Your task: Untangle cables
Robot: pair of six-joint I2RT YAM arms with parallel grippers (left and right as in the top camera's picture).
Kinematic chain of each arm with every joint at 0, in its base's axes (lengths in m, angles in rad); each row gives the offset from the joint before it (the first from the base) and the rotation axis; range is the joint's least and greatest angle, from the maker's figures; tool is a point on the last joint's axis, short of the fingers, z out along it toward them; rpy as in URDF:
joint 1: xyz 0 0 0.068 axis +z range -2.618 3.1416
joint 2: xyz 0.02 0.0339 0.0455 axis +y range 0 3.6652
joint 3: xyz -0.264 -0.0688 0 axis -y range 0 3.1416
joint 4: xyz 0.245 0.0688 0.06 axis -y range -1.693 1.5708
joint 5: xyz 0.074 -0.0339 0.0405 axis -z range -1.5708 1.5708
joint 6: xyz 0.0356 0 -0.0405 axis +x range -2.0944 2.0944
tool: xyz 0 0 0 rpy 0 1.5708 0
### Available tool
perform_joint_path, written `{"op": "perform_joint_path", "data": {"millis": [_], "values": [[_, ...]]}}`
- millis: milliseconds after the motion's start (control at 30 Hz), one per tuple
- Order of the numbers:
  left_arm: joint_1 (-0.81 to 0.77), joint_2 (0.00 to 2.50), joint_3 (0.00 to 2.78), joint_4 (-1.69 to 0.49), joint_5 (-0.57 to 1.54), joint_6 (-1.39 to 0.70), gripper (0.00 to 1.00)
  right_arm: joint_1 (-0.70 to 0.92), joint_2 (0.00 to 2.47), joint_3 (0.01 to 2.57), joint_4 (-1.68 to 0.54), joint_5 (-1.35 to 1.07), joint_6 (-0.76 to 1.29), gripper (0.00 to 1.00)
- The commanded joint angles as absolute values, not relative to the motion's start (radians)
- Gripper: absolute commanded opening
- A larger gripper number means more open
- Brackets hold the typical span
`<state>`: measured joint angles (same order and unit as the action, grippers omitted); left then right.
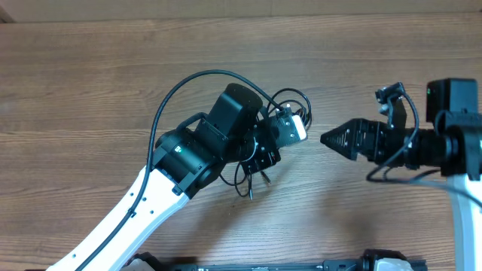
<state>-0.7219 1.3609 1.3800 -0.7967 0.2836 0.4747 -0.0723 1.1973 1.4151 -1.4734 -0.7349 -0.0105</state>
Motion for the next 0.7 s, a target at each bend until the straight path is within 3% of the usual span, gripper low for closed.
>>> {"op": "perform_joint_path", "data": {"millis": [0, 200, 233, 267, 400, 667], "values": [[-0.750, 1.337, 1.386, -0.761, 0.400, 0.526, 0.04, -0.076, 1.136, 1.421, -1.464, -0.773, -0.031, 0.96], [-0.830, 1.337, 1.386, -0.713, 0.498, 0.547, 0.04, -0.076, 1.124, 1.421, -1.461, -0.773, -0.031, 0.80], [-0.849, 1.337, 1.386, -0.707, 0.498, 0.546, 0.04, -0.076, 1.124, 1.421, -1.464, -0.772, -0.032, 0.73], [-0.856, 1.337, 1.386, -0.706, 0.498, 0.546, 0.04, -0.076, 1.124, 1.421, -1.465, -0.772, -0.032, 0.58], [-0.859, 1.337, 1.386, -0.701, 0.499, 0.545, 0.04, -0.076, 1.124, 1.421, -1.468, -0.772, -0.031, 0.31], [-0.859, 1.337, 1.386, -0.623, 0.499, 0.533, 0.04, -0.076, 1.124, 1.421, -1.491, -0.772, -0.031, 0.04]]}}
